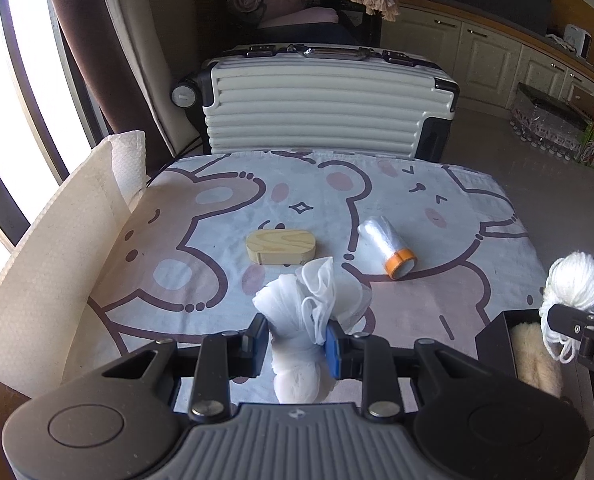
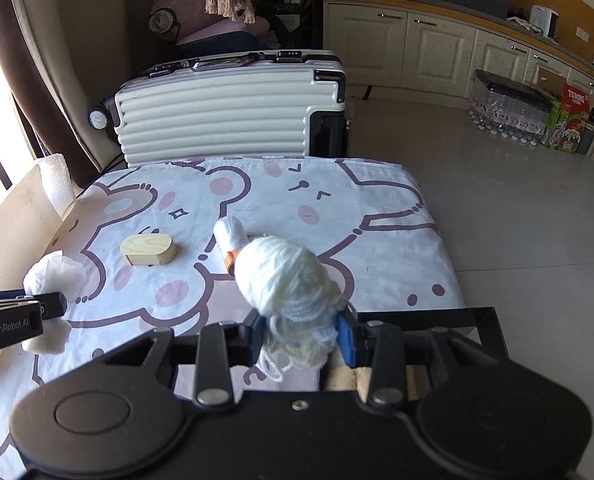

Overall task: Organize objects
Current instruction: 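Lift the cloth bundle and yarn ball and carry both over the black box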

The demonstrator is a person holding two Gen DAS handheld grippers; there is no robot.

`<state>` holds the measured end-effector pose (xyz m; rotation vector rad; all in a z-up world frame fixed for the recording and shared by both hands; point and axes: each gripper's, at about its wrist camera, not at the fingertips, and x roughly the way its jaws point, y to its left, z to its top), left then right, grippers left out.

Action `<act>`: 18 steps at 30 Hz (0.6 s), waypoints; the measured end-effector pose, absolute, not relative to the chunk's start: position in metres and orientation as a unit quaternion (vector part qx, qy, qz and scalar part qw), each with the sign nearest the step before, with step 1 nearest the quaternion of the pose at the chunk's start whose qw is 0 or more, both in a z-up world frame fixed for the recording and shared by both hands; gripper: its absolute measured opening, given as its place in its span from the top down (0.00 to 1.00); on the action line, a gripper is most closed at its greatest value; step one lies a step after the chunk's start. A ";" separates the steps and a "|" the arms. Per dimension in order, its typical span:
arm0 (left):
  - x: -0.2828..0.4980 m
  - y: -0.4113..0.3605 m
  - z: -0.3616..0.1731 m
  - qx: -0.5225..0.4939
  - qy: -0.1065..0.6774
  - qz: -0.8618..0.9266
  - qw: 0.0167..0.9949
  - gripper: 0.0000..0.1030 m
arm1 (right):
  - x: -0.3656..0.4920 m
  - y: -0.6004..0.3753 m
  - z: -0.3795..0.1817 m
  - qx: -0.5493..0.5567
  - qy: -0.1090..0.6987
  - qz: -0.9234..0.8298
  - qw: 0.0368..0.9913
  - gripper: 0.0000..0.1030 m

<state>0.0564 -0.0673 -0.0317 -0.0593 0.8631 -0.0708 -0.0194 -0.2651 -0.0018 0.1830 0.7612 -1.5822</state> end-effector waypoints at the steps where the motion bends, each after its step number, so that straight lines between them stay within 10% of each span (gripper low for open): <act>1: 0.055 -0.069 -0.031 -0.029 0.418 -0.036 0.907 0.70 | -0.021 -0.263 0.000 0.080 0.332 -0.693 0.634 0.63; 18: 0.038 -0.129 -0.017 -0.025 0.412 -0.085 0.907 0.70 | -0.078 -0.234 0.026 0.084 0.315 -0.732 0.597 0.63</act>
